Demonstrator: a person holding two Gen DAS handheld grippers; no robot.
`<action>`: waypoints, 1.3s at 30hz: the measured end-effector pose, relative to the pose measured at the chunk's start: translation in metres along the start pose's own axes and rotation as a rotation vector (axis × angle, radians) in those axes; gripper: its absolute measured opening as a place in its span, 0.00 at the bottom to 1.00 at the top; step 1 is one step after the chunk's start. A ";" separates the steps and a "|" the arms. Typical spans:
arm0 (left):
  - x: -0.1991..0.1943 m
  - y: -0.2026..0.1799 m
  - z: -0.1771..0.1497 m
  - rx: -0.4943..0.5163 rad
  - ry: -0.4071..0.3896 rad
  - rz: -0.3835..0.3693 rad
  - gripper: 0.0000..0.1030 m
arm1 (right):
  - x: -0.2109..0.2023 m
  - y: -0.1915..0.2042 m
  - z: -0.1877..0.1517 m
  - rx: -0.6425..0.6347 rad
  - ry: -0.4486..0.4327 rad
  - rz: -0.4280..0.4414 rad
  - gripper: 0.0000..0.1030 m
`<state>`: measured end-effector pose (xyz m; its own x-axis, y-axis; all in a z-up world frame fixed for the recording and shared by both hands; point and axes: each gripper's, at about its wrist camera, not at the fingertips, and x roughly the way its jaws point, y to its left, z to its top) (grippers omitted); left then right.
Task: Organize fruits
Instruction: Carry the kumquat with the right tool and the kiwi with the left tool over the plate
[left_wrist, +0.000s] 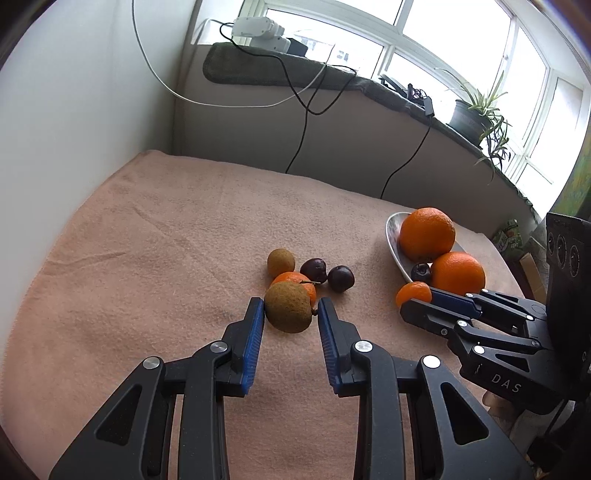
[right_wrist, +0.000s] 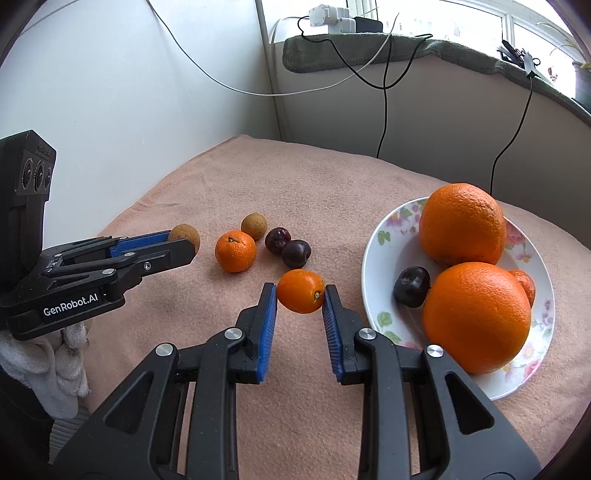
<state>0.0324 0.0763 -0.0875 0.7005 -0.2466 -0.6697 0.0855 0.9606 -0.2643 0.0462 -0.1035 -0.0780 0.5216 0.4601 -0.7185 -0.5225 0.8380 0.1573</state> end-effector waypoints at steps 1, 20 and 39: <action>-0.001 -0.003 0.001 0.004 -0.003 -0.003 0.27 | -0.003 -0.002 0.000 0.004 -0.006 0.000 0.26; 0.003 -0.059 0.010 0.073 -0.021 -0.079 0.27 | -0.062 -0.051 -0.002 0.094 -0.108 -0.059 0.26; 0.032 -0.098 0.023 0.119 0.009 -0.112 0.27 | -0.077 -0.116 0.000 0.197 -0.142 -0.108 0.26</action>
<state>0.0630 -0.0229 -0.0666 0.6755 -0.3533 -0.6472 0.2459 0.9354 -0.2539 0.0663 -0.2362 -0.0412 0.6636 0.3898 -0.6385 -0.3246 0.9190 0.2238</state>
